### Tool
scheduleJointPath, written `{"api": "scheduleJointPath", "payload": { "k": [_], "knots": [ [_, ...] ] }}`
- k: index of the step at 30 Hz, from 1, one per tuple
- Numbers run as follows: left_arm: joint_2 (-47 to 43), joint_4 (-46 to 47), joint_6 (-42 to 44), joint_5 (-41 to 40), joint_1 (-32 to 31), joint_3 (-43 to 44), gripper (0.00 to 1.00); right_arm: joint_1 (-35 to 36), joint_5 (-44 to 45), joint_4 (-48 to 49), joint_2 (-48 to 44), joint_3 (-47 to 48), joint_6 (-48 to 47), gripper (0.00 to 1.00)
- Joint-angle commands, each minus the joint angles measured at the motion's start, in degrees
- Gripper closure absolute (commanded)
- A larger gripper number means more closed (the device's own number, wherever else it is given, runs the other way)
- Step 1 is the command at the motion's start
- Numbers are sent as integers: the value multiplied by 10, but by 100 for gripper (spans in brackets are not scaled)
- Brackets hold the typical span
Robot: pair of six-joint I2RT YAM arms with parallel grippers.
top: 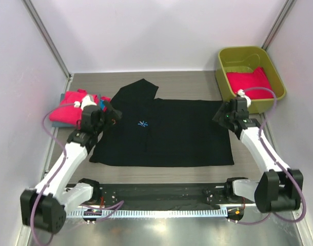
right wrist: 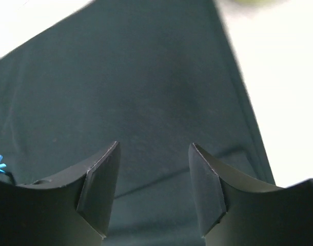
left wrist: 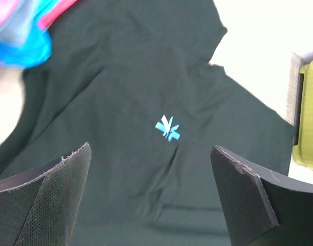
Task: Fold and stack the t-shirts
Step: Fold the tshirt
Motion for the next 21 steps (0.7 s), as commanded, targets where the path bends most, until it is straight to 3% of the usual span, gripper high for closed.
{"api": "scheduleJointPath", "payload": {
  "k": [1,7,12,21],
  "knots": [
    [78,98,32,18,3,73,0,50,45,56,46,80,-75,38],
    [249,218,56,-30,4,150,1,103,97,62,179,183,-107,35],
    [454,186,93,3,7,317,0,104,118,83,258,229,-117,37],
    [658,161,129,-11,11,571,3,102,116,76,333,285,-114,38]
  ]
}}
